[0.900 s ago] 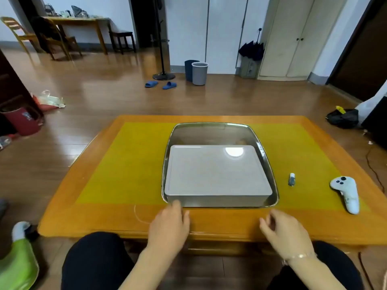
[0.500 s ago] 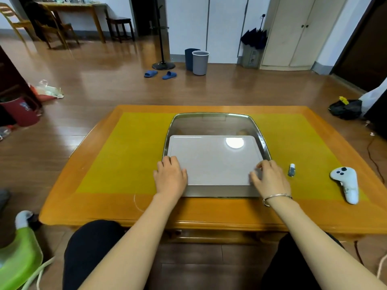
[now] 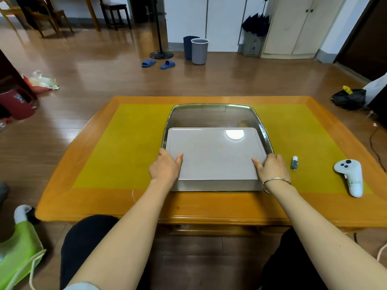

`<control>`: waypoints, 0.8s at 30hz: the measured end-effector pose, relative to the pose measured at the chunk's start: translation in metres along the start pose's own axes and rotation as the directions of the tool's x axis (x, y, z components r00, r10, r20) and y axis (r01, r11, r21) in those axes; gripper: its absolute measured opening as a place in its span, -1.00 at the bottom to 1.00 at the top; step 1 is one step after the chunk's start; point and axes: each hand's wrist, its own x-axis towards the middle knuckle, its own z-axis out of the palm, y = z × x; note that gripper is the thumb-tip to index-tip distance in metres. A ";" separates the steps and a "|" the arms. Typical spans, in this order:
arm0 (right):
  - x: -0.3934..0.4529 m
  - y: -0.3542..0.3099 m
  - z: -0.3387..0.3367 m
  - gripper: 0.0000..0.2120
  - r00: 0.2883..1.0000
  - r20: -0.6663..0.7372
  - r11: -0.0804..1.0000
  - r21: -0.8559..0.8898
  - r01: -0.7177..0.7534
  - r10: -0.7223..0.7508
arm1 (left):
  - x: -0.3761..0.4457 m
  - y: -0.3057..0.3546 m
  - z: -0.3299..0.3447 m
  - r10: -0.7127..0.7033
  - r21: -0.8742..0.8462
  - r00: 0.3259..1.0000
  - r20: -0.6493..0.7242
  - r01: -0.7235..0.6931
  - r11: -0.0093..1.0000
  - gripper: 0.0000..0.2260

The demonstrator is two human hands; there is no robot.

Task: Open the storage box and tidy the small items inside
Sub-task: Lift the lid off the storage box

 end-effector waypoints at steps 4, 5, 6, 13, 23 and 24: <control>0.000 -0.001 0.000 -0.48 0.999 -0.010 0.999 -0.010 -0.038 0.038 | -0.002 0.001 0.001 -0.009 0.003 1.000 -0.020 0.010 1.000 -0.46; -0.001 -0.001 0.000 -0.48 0.999 -0.019 0.999 -0.021 -0.040 0.040 | -0.003 0.001 0.001 -0.017 -0.003 1.000 -0.021 0.016 1.000 -0.46; -0.002 0.001 0.001 -0.48 0.999 -0.026 0.999 -0.029 -0.041 0.040 | -0.005 0.002 0.001 -0.023 -0.006 1.000 -0.021 0.023 1.000 -0.46; -0.008 0.019 -0.001 -0.46 0.998 -0.007 0.997 -0.017 -0.069 0.069 | -0.034 0.000 0.006 0.004 0.016 0.999 -0.032 -0.003 1.000 -0.50; -0.013 0.021 -0.011 -0.43 0.996 0.021 0.996 -0.005 -0.088 0.088 | -0.048 -0.003 0.001 0.003 -0.103 0.999 -0.052 -0.008 0.995 -0.51; -0.015 0.021 -0.012 -0.43 0.996 -0.002 0.996 0.015 -0.086 0.086 | -0.048 -0.003 0.001 -0.002 -0.111 0.999 -0.047 -0.003 0.994 -0.51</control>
